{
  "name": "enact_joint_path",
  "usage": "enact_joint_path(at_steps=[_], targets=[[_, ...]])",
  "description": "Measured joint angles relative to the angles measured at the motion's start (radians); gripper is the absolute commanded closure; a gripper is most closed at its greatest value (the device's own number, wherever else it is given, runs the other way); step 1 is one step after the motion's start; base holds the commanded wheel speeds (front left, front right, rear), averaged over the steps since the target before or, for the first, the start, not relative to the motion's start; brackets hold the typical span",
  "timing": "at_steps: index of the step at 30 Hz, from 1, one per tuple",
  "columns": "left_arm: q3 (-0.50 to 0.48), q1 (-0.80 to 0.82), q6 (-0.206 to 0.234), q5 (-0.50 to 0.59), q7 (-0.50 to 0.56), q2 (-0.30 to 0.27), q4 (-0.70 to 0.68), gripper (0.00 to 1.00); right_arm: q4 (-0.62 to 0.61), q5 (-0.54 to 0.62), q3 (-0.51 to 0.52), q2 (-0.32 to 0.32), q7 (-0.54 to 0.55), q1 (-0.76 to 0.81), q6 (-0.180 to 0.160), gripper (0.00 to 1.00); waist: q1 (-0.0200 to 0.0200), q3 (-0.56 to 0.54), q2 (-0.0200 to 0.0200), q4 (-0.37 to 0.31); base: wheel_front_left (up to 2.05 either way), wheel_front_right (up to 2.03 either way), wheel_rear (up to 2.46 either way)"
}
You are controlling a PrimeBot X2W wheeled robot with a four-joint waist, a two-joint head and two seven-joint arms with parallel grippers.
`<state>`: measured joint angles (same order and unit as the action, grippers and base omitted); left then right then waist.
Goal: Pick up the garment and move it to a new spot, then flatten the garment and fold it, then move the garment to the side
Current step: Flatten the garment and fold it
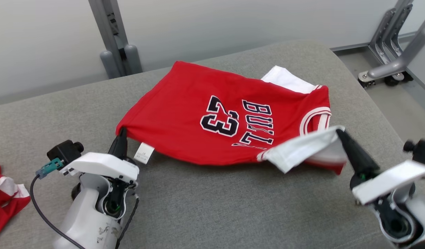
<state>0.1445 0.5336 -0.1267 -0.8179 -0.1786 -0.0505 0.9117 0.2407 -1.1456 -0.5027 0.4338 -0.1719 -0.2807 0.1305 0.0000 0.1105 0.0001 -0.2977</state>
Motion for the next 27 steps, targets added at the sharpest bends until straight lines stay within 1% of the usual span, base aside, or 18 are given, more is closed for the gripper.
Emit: enact_joint_path(at_steps=[1,2,6,8,10,13,15,18,23,27], targets=[[0.008,-0.002,0.0,-0.074,0.029,0.0,-0.044,1.0,-0.012,-0.028,0.007,0.01,0.011,-0.024,0.0,1.0,0.0,-0.007,0.0,0.004,0.0,0.0,0.0],[0.016,-0.006,0.0,-0.119,0.049,0.002,-0.079,1.0,-0.026,-0.063,0.016,0.015,0.022,-0.049,0.0,1.0,0.0,-0.014,0.0,0.009,0.0,0.0,0.0],[0.016,-0.035,0.0,-0.248,0.131,0.0,-0.188,1.0,-0.032,-0.139,0.05,0.047,0.058,-0.148,0.0,1.0,0.0,-0.043,0.0,0.033,0.0,0.0,0.0],[0.01,-0.035,0.0,-0.3,0.171,-0.002,-0.244,1.0,-0.026,-0.162,0.062,0.051,0.074,-0.208,0.0,1.0,0.0,-0.056,0.0,0.047,0.0,0.0,0.0],[-0.01,-0.033,0.0,-0.355,0.206,-0.006,-0.295,1.0,-0.003,-0.16,0.066,0.056,0.081,-0.27,0.0,1.0,0.0,-0.068,0.0,0.064,0.0,0.0,0.0],[-0.059,-0.012,0.0,-0.45,0.239,-0.004,-0.374,1.0,0.049,-0.124,0.067,0.063,0.079,-0.369,0.0,1.0,0.0,-0.084,0.0,0.09,0.0,0.0,0.0],[-0.081,0.009,0.007,-0.473,0.238,-0.005,-0.42,1.0,0.093,-0.099,0.072,0.056,0.064,-0.43,0.0,1.0,-0.0001,-0.094,0.0,0.107,0.0,0.0,0.0],[-0.101,0.025,0.042,-0.485,0.217,-0.004,-0.478,1.0,0.156,-0.052,0.07,0.044,0.042,-0.512,0.0,1.0,0.0,-0.106,0.0,0.135,0.0,0.0,0.0],[-0.101,0.023,0.088,-0.478,0.174,-0.002,-0.568,1.0,0.243,0.001,0.067,0.021,0.02,-0.592,0.0,1.0,0.0,-0.118,0.0,0.176,0.0,0.0,0.0],[-0.088,-0.002,0.133,-0.461,0.16,-0.004,-0.629,1.0,0.293,0.031,0.072,0.004,0.008,-0.646,0.0,1.0,0.0,-0.104,0.0,0.188,0.0,0.0,0.0]])
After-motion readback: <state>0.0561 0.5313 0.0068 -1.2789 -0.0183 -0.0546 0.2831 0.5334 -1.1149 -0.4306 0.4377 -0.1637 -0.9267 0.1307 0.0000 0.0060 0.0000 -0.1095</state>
